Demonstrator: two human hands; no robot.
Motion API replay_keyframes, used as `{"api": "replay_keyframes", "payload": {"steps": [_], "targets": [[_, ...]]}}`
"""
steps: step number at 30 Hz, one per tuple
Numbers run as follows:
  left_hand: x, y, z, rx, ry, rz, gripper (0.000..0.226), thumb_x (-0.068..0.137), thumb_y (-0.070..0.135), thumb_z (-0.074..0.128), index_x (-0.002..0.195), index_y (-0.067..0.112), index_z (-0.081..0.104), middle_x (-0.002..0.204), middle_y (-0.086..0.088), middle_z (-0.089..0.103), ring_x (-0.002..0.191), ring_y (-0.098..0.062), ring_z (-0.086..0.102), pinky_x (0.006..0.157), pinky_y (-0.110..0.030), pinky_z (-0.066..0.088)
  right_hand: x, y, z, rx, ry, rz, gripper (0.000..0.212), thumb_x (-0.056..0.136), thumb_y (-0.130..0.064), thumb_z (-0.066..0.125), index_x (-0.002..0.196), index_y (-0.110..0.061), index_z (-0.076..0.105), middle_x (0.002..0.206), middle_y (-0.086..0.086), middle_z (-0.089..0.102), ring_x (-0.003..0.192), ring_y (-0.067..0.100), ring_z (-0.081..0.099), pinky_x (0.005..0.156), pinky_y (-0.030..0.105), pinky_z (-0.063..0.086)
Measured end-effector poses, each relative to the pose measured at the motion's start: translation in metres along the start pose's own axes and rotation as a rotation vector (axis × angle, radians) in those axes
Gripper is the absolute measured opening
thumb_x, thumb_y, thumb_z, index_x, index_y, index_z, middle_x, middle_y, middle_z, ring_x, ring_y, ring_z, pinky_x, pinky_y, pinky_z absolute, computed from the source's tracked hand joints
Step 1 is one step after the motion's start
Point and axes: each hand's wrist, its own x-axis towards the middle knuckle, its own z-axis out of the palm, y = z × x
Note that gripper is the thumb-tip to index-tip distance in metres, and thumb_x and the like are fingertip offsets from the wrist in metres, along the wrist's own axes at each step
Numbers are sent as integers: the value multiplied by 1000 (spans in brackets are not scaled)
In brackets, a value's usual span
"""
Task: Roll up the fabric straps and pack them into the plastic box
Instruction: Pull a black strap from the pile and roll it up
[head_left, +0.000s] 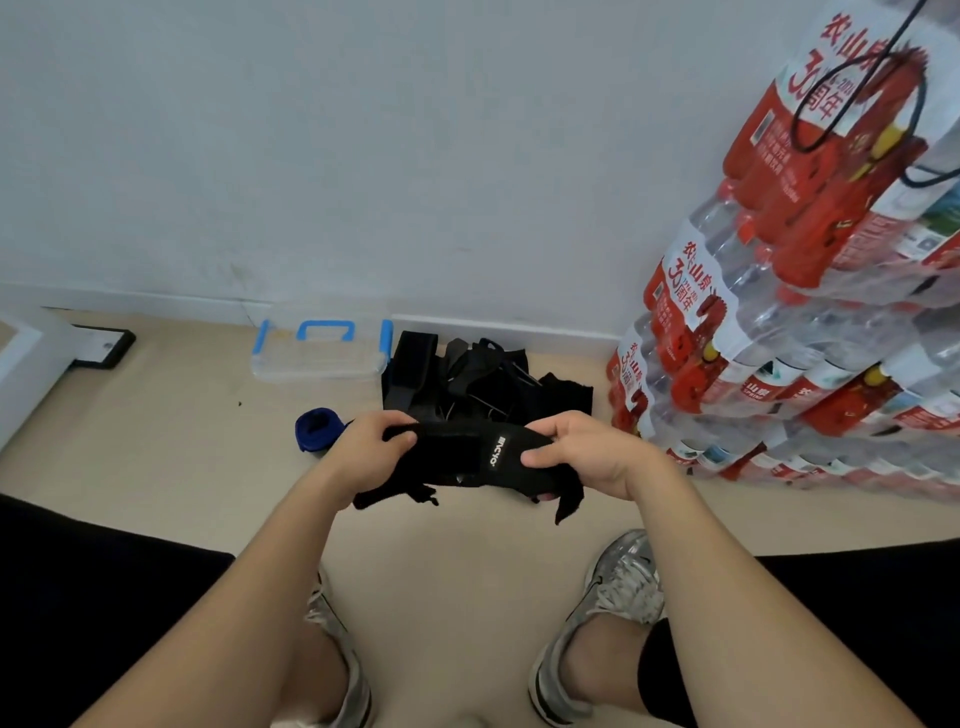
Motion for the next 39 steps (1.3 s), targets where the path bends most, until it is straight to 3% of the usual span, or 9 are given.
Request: {"api": "replay_keyframes", "payload": {"steps": [3,6,10,17,25,29,34,36,39], "targets": [[0,-10,0,162,-180,-45,33,108,2,55,104,29,73,104,2,75,94,-12,72,71,-16,51,10,11,6,-138,57,92,40,96,11,58,118,-15,81,102,22,81,83,29,81,53,27,54],[0,-19,4,203,-415,-97,30,105,-1,58,113,24,72,112,-4,78,102,-20,74,89,-27,59,20,29,12,-212,206,141,43,89,10,52,107,-15,82,86,18,76,63,22,73,44,26,41],[5,-30,10,262,-540,-123,50,89,-14,54,118,24,69,110,-2,79,96,-19,74,84,-31,60,32,55,16,-394,347,168,37,90,8,52,106,-14,77,81,18,76,60,25,75,47,29,51],[14,-91,30,491,-246,-193,34,88,-5,57,94,28,62,103,0,64,85,-15,61,63,-23,50,50,100,17,-812,316,257,20,101,-10,63,120,-13,70,112,16,70,90,32,77,77,43,67],[42,-124,62,869,10,-177,41,93,11,65,130,20,51,128,-8,49,115,-31,52,94,-41,50,77,129,19,-983,216,381,31,106,-16,56,136,-9,60,131,18,64,116,36,66,97,41,57],[85,-101,74,362,134,-157,43,97,12,67,138,14,54,129,-8,55,116,-28,59,98,-41,52,86,130,13,-1035,220,474,30,102,-19,60,132,-12,59,131,13,63,117,33,65,94,39,56],[143,-71,80,-479,232,-453,66,100,17,75,153,11,35,128,-6,57,114,-22,61,102,-38,50,104,119,9,-970,489,457,9,102,-24,60,102,-14,60,112,10,69,102,32,68,77,34,51],[158,-69,80,-573,289,-547,69,98,16,77,154,9,38,137,-13,54,124,-30,62,110,-47,54,112,112,7,-863,641,408,19,102,-27,59,95,-11,64,98,10,70,89,33,69,70,34,52],[162,-62,82,-681,381,-538,50,98,6,73,137,15,44,128,-20,61,105,-31,76,93,-43,64,120,98,6,-800,816,303,16,97,-27,60,89,-13,63,81,5,65,73,28,64,64,35,54]]}}
